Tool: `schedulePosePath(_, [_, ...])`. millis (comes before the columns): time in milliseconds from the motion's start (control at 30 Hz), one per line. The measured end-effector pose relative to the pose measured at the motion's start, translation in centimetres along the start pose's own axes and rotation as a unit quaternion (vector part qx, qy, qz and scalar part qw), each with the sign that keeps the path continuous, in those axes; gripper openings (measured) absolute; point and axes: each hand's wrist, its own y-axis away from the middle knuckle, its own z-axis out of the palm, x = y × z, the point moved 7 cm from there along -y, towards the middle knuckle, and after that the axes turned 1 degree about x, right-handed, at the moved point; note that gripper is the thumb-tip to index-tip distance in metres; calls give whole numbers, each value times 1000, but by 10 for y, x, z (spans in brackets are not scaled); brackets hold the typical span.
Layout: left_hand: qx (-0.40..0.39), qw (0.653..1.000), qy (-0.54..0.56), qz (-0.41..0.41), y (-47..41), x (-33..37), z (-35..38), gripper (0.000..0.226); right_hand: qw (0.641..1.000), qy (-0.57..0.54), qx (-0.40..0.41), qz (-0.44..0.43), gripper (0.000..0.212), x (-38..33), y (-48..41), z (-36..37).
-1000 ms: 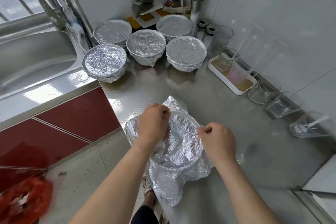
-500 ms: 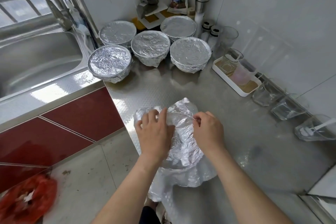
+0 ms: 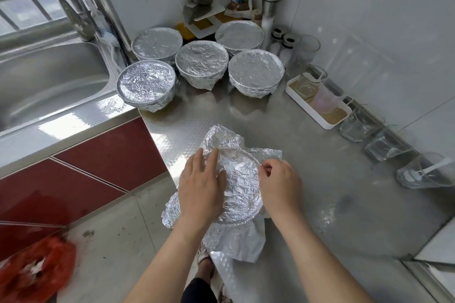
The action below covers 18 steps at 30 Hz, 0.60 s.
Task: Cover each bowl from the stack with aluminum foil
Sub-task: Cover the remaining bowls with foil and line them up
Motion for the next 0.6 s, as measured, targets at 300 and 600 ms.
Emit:
schedulePosePath(300, [33, 996, -4, 82, 6, 19, -3, 46, 984, -138, 49, 102, 16, 26, 0, 0])
schedulePosePath(600, [-32, 983, 30, 181, 44, 82, 35, 61, 856, -457, -49, 234, 22, 44, 13, 31])
